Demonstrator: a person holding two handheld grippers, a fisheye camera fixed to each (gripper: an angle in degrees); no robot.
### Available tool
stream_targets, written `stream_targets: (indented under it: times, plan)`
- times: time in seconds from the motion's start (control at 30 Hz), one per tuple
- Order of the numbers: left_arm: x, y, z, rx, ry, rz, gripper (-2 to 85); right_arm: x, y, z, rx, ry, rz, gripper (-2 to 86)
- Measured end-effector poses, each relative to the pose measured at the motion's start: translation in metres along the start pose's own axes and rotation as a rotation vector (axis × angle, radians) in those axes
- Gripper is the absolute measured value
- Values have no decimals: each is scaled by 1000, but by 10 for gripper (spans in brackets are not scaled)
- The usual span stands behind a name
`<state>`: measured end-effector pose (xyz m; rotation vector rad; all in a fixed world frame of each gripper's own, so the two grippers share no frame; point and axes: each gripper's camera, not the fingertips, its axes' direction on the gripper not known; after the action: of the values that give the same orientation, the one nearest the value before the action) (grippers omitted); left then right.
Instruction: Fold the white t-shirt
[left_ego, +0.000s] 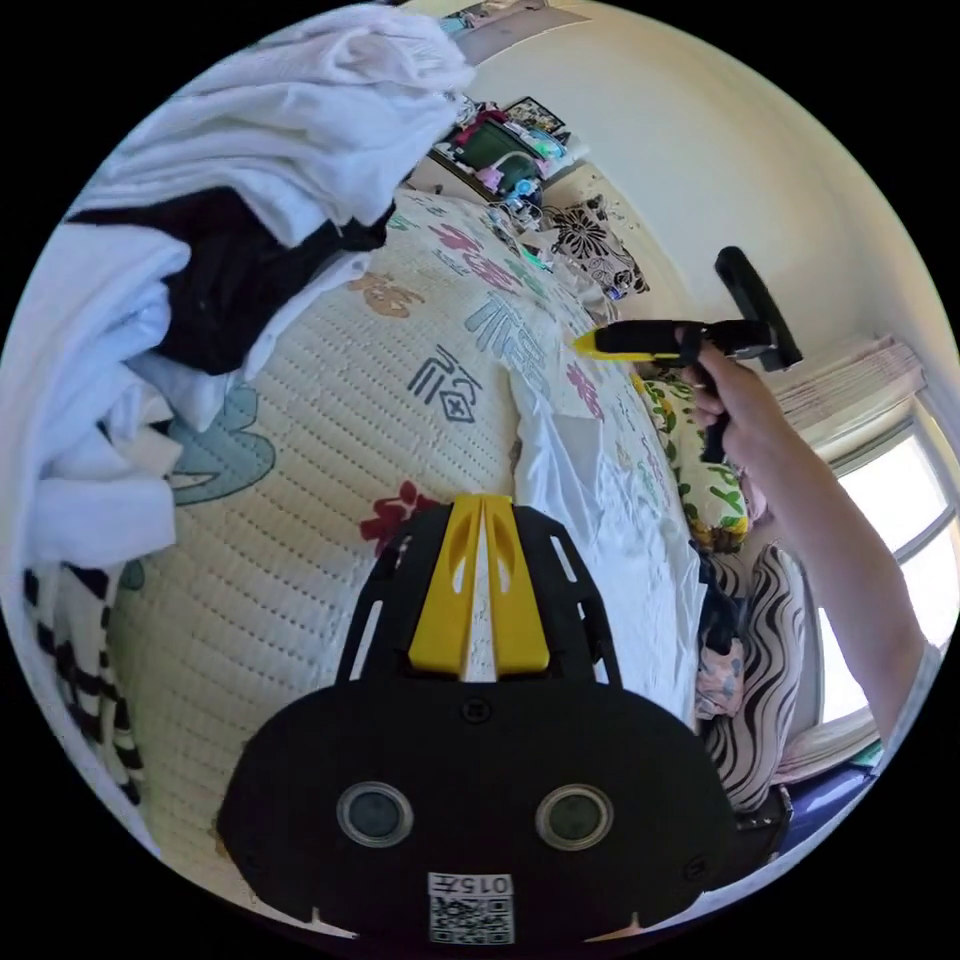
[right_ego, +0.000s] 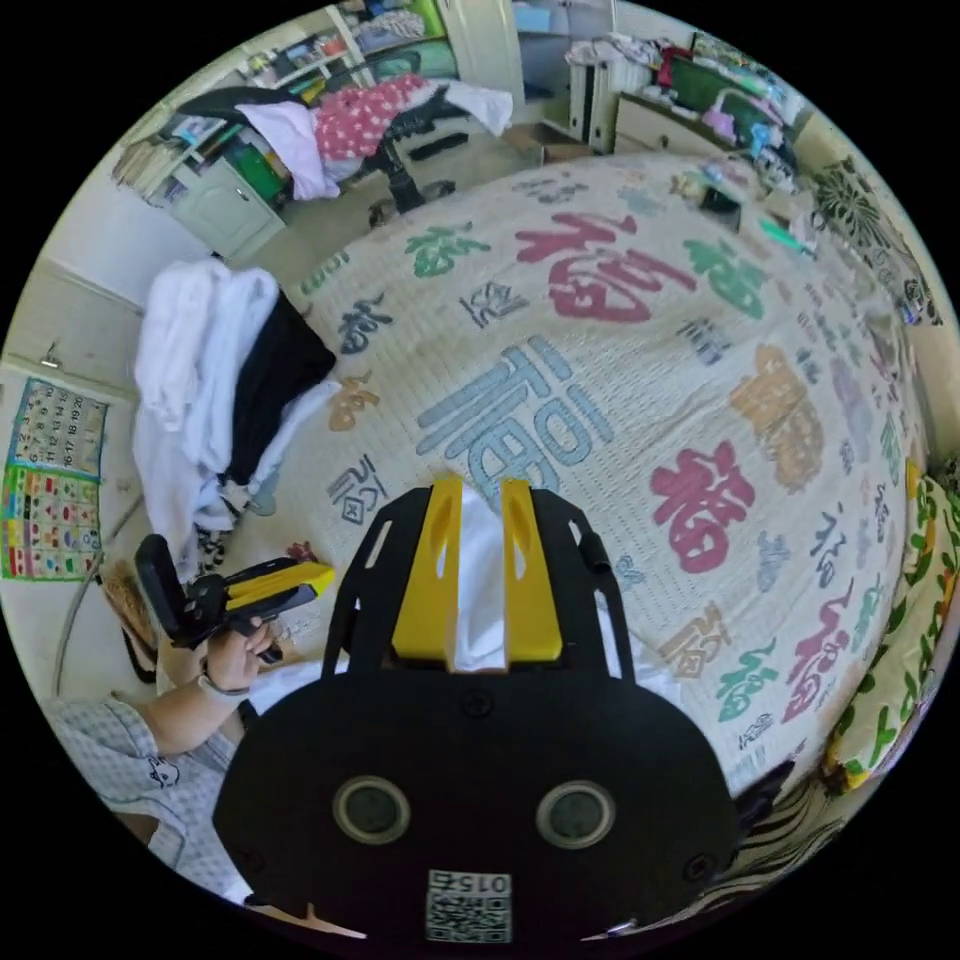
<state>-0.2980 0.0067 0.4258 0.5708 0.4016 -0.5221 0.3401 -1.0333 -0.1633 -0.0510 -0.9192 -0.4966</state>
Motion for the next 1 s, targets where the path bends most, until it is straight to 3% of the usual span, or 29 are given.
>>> stream_targets:
  times: [0.13, 0.2, 0.33, 0.47, 0.57, 0.67, 0.83, 0.9, 1.0]
  plan:
    - [66, -7, 4, -18, 18, 267, 16, 14, 90, -89, 211, -233, -86, 76]
    - [127, -15, 36, -124, 172, 440, 54, 38, 156, -116, 263, -257, -56, 79]
    - [242, -2, 113, -276, 339, 673, 71, 126, 360, -147, 284, -106, 338, 85]
    - [387, 48, 225, -459, 390, 909, 80, 167, 552, -138, 331, -227, 742, 87]
    - [477, 92, 301, -570, 381, 1036, 84, 165, 617, -129, 337, -257, 826, 102]
    - [534, 120, 373, -655, 363, 1016, 78, 167, 642, -121, 375, -353, 847, 110]
    - [586, 175, 473, -891, 135, 1093, 65, 151, 668, -137, 395, -295, 770, 38]
    - [596, 203, 499, -955, 46, 1174, 28, 147, 677, -140, 360, -362, 704, 16]
    - [606, 212, 499, -890, 241, 1178, 4, 139, 715, -160, 449, -338, 762, 4]
